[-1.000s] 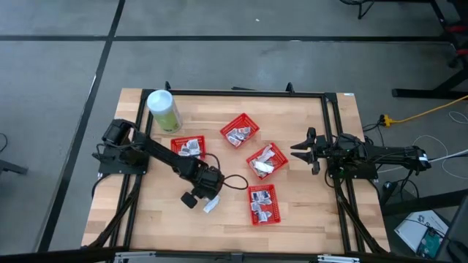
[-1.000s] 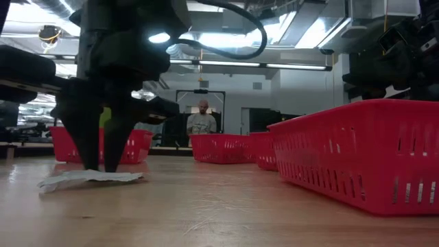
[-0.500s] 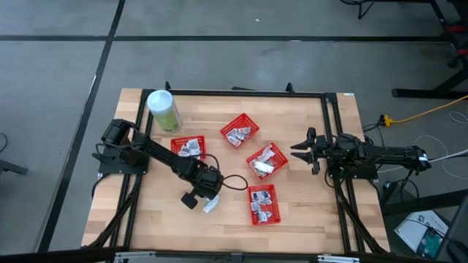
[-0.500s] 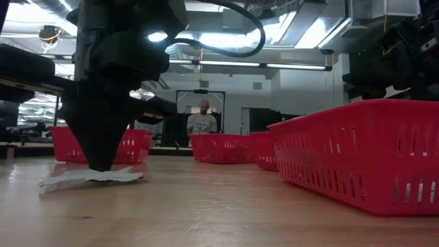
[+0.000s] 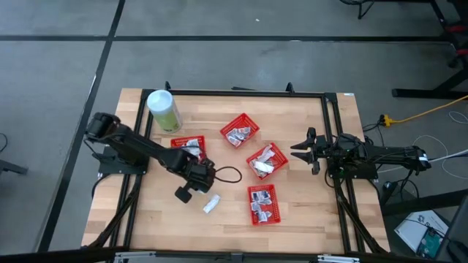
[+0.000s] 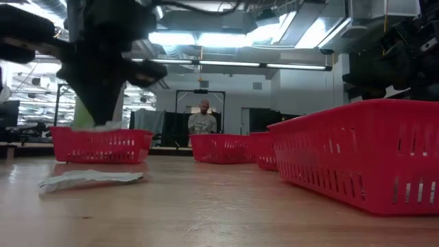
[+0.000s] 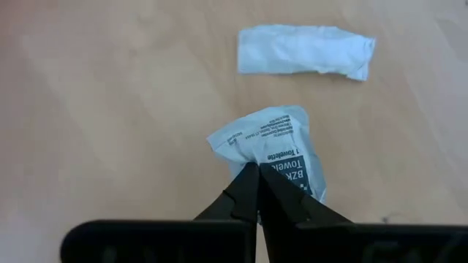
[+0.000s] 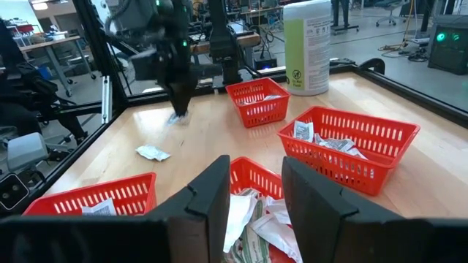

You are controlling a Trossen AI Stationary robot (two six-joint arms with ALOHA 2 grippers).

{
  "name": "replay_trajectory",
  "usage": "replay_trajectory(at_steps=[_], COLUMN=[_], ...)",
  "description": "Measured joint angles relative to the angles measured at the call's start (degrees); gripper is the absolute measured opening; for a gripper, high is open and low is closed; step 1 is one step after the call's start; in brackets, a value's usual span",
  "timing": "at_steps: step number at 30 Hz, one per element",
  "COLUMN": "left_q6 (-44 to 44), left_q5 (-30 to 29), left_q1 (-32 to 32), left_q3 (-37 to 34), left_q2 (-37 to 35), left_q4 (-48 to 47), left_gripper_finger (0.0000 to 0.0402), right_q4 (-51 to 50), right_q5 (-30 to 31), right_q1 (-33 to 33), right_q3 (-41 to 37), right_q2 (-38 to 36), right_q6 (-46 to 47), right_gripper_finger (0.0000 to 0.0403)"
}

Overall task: Pick & Place First Aid Supplies
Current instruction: Put the gray towelette pack into the red container

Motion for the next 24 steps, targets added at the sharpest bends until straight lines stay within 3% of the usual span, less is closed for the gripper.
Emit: replay_trajectory(at_steps=[13, 24], left_q6=[-0.11, -3.17], left_q5=[-8.04, -11.72], left_q1=[0.72, 8.36], left_q3=[0.11, 0.20], left_q2=[-14.73, -21.15], left_q4=[-8.63, -10.52], left_gripper_finger=[0.0002, 0.0002], right_q4=[0.00, -0.01], right_q5=[0.02, 0.02], right_q1=[-0.01, -0.02], right_q3=[0.00, 0.00], right_q2=[-0.01, -0.01], right_q6=[0.00, 0.00], right_gripper_finger=[0.0126, 0.0126])
